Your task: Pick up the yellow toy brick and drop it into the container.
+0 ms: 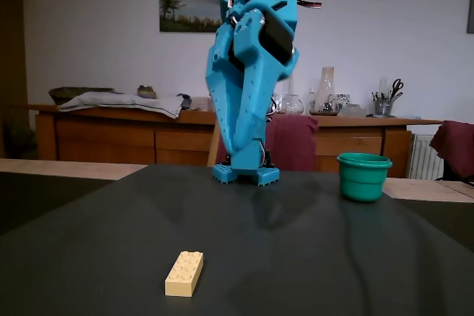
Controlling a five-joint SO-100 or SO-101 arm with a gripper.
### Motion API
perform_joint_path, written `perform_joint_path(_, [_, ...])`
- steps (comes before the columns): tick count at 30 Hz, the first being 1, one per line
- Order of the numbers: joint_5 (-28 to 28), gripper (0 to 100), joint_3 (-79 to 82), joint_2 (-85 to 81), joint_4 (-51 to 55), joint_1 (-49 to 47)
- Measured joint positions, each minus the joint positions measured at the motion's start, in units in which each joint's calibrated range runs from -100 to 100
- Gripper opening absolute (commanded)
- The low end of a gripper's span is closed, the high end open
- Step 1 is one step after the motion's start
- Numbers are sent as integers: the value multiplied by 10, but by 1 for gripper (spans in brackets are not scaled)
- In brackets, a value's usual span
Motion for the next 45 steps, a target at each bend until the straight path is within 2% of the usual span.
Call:
perform_joint_path(10, [151,0,-1,76,-157,61])
perform_joint_path(14, [199,0,-1,105,-170,63])
perform_joint_path(31, [217,0,53,128,-158,65])
perform_joint_path(33, [226,5,59,128,-158,65])
perform_joint_path(35, [234,16,66,128,-158,65])
perform_joint_path(39, [254,26,75,128,-158,65])
perform_joint_path(45, [260,28,93,128,-198,65])
